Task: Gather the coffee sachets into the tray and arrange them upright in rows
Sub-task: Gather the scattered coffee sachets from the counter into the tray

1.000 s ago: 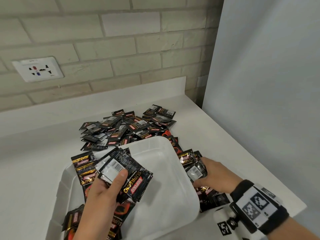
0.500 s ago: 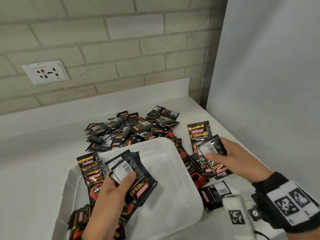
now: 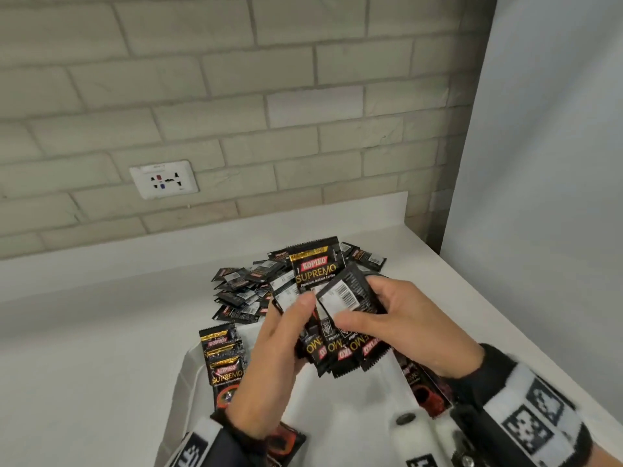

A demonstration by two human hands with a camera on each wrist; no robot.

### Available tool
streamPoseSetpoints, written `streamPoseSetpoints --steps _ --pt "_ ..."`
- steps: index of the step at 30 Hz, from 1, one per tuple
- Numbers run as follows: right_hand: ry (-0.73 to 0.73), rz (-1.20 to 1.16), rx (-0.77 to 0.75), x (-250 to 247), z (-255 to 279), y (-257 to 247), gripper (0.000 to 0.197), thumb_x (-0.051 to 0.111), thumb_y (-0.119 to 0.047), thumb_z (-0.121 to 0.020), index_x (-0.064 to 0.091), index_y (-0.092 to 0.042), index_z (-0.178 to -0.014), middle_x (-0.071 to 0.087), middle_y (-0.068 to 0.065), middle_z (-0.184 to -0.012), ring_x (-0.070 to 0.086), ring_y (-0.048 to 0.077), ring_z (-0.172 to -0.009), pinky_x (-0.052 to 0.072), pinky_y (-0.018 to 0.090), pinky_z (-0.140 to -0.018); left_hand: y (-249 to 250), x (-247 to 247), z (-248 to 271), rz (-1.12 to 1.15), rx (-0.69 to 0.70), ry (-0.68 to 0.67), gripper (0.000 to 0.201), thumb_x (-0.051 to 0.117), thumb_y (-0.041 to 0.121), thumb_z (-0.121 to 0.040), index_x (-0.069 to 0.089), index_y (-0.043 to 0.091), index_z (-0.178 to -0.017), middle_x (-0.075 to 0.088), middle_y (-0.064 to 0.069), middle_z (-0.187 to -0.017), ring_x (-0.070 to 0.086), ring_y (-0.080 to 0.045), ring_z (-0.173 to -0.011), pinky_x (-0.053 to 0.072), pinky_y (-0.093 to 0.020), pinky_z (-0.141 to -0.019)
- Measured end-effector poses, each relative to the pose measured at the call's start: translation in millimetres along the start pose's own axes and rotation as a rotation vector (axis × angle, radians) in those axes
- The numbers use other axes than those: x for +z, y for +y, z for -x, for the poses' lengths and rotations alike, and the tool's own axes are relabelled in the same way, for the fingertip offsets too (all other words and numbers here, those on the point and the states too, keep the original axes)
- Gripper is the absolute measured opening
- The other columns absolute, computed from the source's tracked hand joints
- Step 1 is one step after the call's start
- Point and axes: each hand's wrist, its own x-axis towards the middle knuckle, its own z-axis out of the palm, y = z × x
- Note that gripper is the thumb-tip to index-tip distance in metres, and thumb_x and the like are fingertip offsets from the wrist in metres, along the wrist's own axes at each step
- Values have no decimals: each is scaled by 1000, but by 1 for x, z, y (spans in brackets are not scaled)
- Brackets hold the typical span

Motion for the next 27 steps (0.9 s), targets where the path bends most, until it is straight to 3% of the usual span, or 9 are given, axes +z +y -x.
streamPoseSetpoints --steps 3,5,8,11,15,18,22,24,27 --pt "54 110 -25 12 -2 5 43 74 -45 -61 55 -27 -95 71 -8 -89 66 1 -81 54 25 -78 -6 -4 -2 -175 119 71 53 73 38 -67 57 23 -114 71 5 -105 66 -10 -100 52 -29 -82" --pt "86 191 -41 20 -1 8 45 74 -44 -65 46 -29 -96 69 -10 -88 64 -2 -79 53 19 -72 -10 -5 -2 -184 148 106 46 73 29 -72 59 18 -115 71 0 -105 66 -15 -100 53 -30 -83" --pt "87 243 -84 25 3 11 53 78 -40 -64 37 -35 -98 61 -13 -96 59 -5 -81 48 11 -66 -11 -5 1 -65 112 131 35 71 21 -77 62 15 -110 73 -5 -99 69 -21 -93 56 -29 -72" --pt "115 162 -81 22 4 16 65 75 -56 -49 36 -48 -100 50 -14 -102 57 7 -82 52 25 -72 -10 -8 4 -48 117 139 22 61 13 -81 65 18 -103 73 -4 -96 70 -21 -90 56 -31 -73" --pt "83 72 -106 21 6 22 36 78 -43 -63 52 -47 -87 52 -15 -86 55 10 -71 54 33 -69 -13 -12 4 -48 96 145 16 61 15 -83 67 24 -95 73 -1 -96 69 -20 -92 54 -36 -80" --pt "79 57 -150 28 9 21 30 77 -29 -64 55 -42 -80 49 -15 -75 51 6 -66 51 28 -63 -14 -7 9 -141 83 92 9 70 22 -79 72 26 -87 73 -2 -91 69 -21 -89 56 -35 -80" --pt "69 124 -171 27 10 20 31 75 -28 -69 54 -41 -88 49 -13 -88 54 2 -69 49 21 -66 -3 -23 16 -291 125 209 5 65 20 -84 67 24 -87 73 9 -76 69 -10 -74 55 -18 -62" --pt "80 163 -161 20 13 22 30 71 -34 -69 54 -42 -92 51 -13 -97 56 2 -73 47 16 -65 5 -47 17 -440 152 248 20 70 29 -79 64 28 -99 73 12 -86 69 -11 -82 54 -20 -69" --pt "70 236 -116 6 19 28 26 67 -34 -73 52 -43 -93 53 -17 -105 57 1 -79 48 16 -67 12 -78 21 -727 167 165 29 68 17 -82 57 37 -100 69 19 -94 64 2 -86 48 -11 -72"
